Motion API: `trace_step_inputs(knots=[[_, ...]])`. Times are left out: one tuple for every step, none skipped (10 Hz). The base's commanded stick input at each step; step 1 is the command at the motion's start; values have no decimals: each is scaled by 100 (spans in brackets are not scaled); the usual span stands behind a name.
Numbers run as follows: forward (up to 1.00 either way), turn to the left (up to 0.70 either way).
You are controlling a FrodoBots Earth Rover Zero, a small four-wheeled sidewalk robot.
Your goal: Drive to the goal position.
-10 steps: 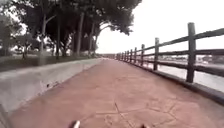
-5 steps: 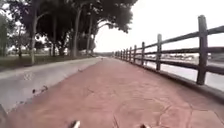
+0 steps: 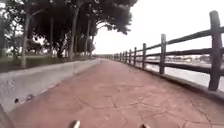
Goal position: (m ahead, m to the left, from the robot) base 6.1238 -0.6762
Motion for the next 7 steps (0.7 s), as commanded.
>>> trace_step_inputs(knots=[[70,0],[70,0],[70,0],[70,0],[70,0],[70,0],[70,0]])
